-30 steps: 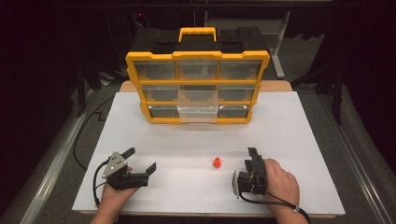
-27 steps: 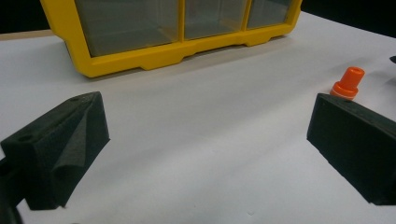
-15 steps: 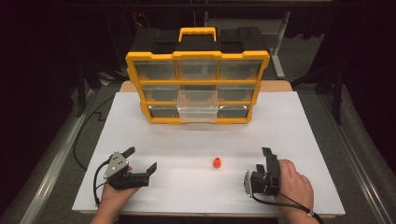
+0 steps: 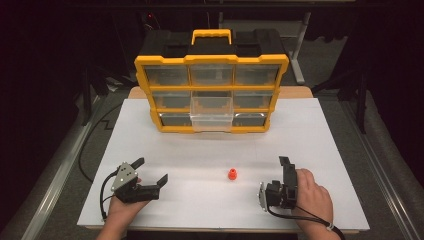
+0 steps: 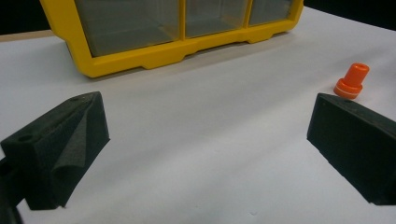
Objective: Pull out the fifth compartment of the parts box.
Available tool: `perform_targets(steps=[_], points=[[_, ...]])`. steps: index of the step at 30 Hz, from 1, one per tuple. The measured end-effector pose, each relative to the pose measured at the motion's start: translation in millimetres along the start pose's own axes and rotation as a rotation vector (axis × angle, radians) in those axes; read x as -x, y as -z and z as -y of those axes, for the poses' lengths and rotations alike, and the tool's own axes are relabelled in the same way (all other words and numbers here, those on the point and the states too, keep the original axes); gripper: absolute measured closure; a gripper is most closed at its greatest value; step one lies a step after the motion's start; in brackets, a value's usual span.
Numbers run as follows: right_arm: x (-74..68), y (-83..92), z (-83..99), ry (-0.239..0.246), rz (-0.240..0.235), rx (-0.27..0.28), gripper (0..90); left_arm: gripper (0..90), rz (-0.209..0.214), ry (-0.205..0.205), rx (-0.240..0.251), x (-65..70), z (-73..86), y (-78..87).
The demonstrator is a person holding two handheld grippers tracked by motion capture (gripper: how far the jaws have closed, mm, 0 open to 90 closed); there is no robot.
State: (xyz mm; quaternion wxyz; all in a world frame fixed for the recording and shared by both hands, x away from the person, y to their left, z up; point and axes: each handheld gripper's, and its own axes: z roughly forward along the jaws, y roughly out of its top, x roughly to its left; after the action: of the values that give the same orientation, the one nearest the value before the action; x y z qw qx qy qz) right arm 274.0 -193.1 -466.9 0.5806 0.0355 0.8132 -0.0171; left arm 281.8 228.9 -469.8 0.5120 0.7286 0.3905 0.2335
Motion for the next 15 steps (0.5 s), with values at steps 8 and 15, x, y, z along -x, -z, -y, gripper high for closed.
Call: perform_targets(steps=[8,15], points=[[7.3,0.2,3.6,-0.114,-0.022,0.012,0.0,0.1,-0.003,0.011,0.003,-0.1,0.3,-0.5],[10.9,-4.4,12.8,-0.298,-0.096,0.016,0.0,0.1,-0.004,0.011,-0.014,0.1,1.2,-2.9]])
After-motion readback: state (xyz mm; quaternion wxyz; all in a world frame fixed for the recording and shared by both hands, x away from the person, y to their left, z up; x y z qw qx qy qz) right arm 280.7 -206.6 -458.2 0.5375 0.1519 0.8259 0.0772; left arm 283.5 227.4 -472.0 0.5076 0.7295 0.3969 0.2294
